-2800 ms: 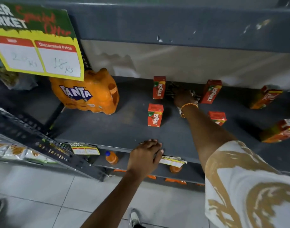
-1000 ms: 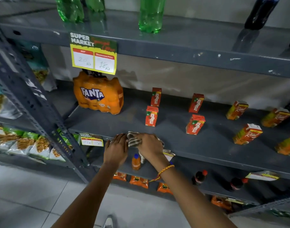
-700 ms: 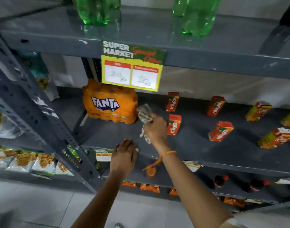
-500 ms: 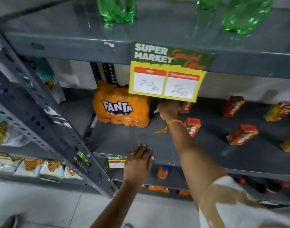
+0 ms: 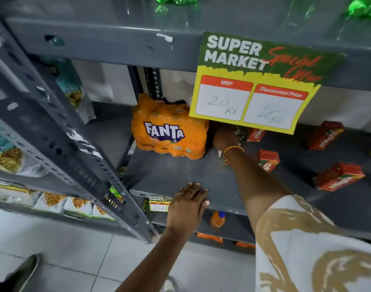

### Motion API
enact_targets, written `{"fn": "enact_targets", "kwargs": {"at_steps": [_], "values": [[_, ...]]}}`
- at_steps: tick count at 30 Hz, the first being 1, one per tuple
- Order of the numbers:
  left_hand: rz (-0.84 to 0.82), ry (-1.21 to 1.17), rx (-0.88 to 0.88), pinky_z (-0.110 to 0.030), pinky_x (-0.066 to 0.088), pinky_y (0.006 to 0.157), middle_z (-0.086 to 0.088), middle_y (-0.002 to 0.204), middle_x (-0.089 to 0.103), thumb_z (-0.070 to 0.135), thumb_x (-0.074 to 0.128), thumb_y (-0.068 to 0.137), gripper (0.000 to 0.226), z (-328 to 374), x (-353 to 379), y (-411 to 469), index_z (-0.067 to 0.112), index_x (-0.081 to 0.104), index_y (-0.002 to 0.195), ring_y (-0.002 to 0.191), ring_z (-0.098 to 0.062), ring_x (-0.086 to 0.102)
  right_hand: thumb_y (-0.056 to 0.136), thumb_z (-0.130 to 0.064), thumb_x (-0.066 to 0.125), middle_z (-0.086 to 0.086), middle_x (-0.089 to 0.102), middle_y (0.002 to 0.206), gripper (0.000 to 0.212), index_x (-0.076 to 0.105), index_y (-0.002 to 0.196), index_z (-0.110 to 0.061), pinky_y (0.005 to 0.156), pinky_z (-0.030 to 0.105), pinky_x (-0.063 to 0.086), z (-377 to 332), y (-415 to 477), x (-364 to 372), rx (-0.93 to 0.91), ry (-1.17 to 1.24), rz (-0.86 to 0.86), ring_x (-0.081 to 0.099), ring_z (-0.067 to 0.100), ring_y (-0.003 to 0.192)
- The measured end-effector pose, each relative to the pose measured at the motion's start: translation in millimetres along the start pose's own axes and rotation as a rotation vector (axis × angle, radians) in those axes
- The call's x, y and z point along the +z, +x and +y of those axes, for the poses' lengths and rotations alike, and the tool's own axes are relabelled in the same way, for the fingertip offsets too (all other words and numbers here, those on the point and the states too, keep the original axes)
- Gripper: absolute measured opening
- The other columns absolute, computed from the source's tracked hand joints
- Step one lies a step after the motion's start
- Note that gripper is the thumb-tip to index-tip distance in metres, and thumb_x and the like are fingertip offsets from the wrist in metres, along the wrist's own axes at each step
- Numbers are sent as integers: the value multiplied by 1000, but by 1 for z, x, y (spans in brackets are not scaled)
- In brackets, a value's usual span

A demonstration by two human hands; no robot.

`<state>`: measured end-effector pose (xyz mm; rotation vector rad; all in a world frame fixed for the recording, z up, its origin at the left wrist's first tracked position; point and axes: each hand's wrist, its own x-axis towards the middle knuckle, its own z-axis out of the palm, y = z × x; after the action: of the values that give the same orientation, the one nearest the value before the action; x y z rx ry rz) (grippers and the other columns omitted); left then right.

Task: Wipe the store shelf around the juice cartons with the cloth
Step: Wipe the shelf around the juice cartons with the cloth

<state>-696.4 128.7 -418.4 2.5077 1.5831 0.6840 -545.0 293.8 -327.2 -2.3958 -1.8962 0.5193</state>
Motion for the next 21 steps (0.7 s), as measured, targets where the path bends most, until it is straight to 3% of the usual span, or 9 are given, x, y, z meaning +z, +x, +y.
{"fn": "enact_targets", "kwargs": {"at_steps": [4,11,16,19,21], "values": [[4,-8,-5,-37,56,82,-6,108,72,29,77,73,30,3,-5,0,18,71,101,101,-25,66,104,-31,29,7,30,158,47,30,151,-23,114,46,34,8,-14,21,-74,16,62,33,32,142],[-7,-19,-40,-44,52,87,-14,115,68,21,72,80,29,13,-15,-2,11,69,107,107,-33,62,99,-12,39,5,20,161,56,27,152,-27,116,50,31,22,-63,47,-76,10,-16,22,34,146],[23,-69,-97,-42,53,79,-18,108,68,17,59,89,22,22,-22,-5,7,63,108,98,-37,63,97,-9,39,3,20,162,59,27,152,-27,119,46,24,30,-98,62,-165,-12,10,22,32,147],[50,-156,-162,-41,51,67,-18,100,66,18,49,93,23,26,-24,-8,8,54,113,83,-38,62,97,-8,39,3,24,161,58,30,151,-28,118,44,28,34,-120,67,-190,-9,33,24,34,144],[61,-200,-186,-42,50,66,-20,102,64,19,45,95,27,29,-25,-8,7,49,119,83,-39,60,97,-12,41,2,27,160,55,34,149,-31,115,44,33,35,-133,69,-194,0,34,25,33,144]]}}
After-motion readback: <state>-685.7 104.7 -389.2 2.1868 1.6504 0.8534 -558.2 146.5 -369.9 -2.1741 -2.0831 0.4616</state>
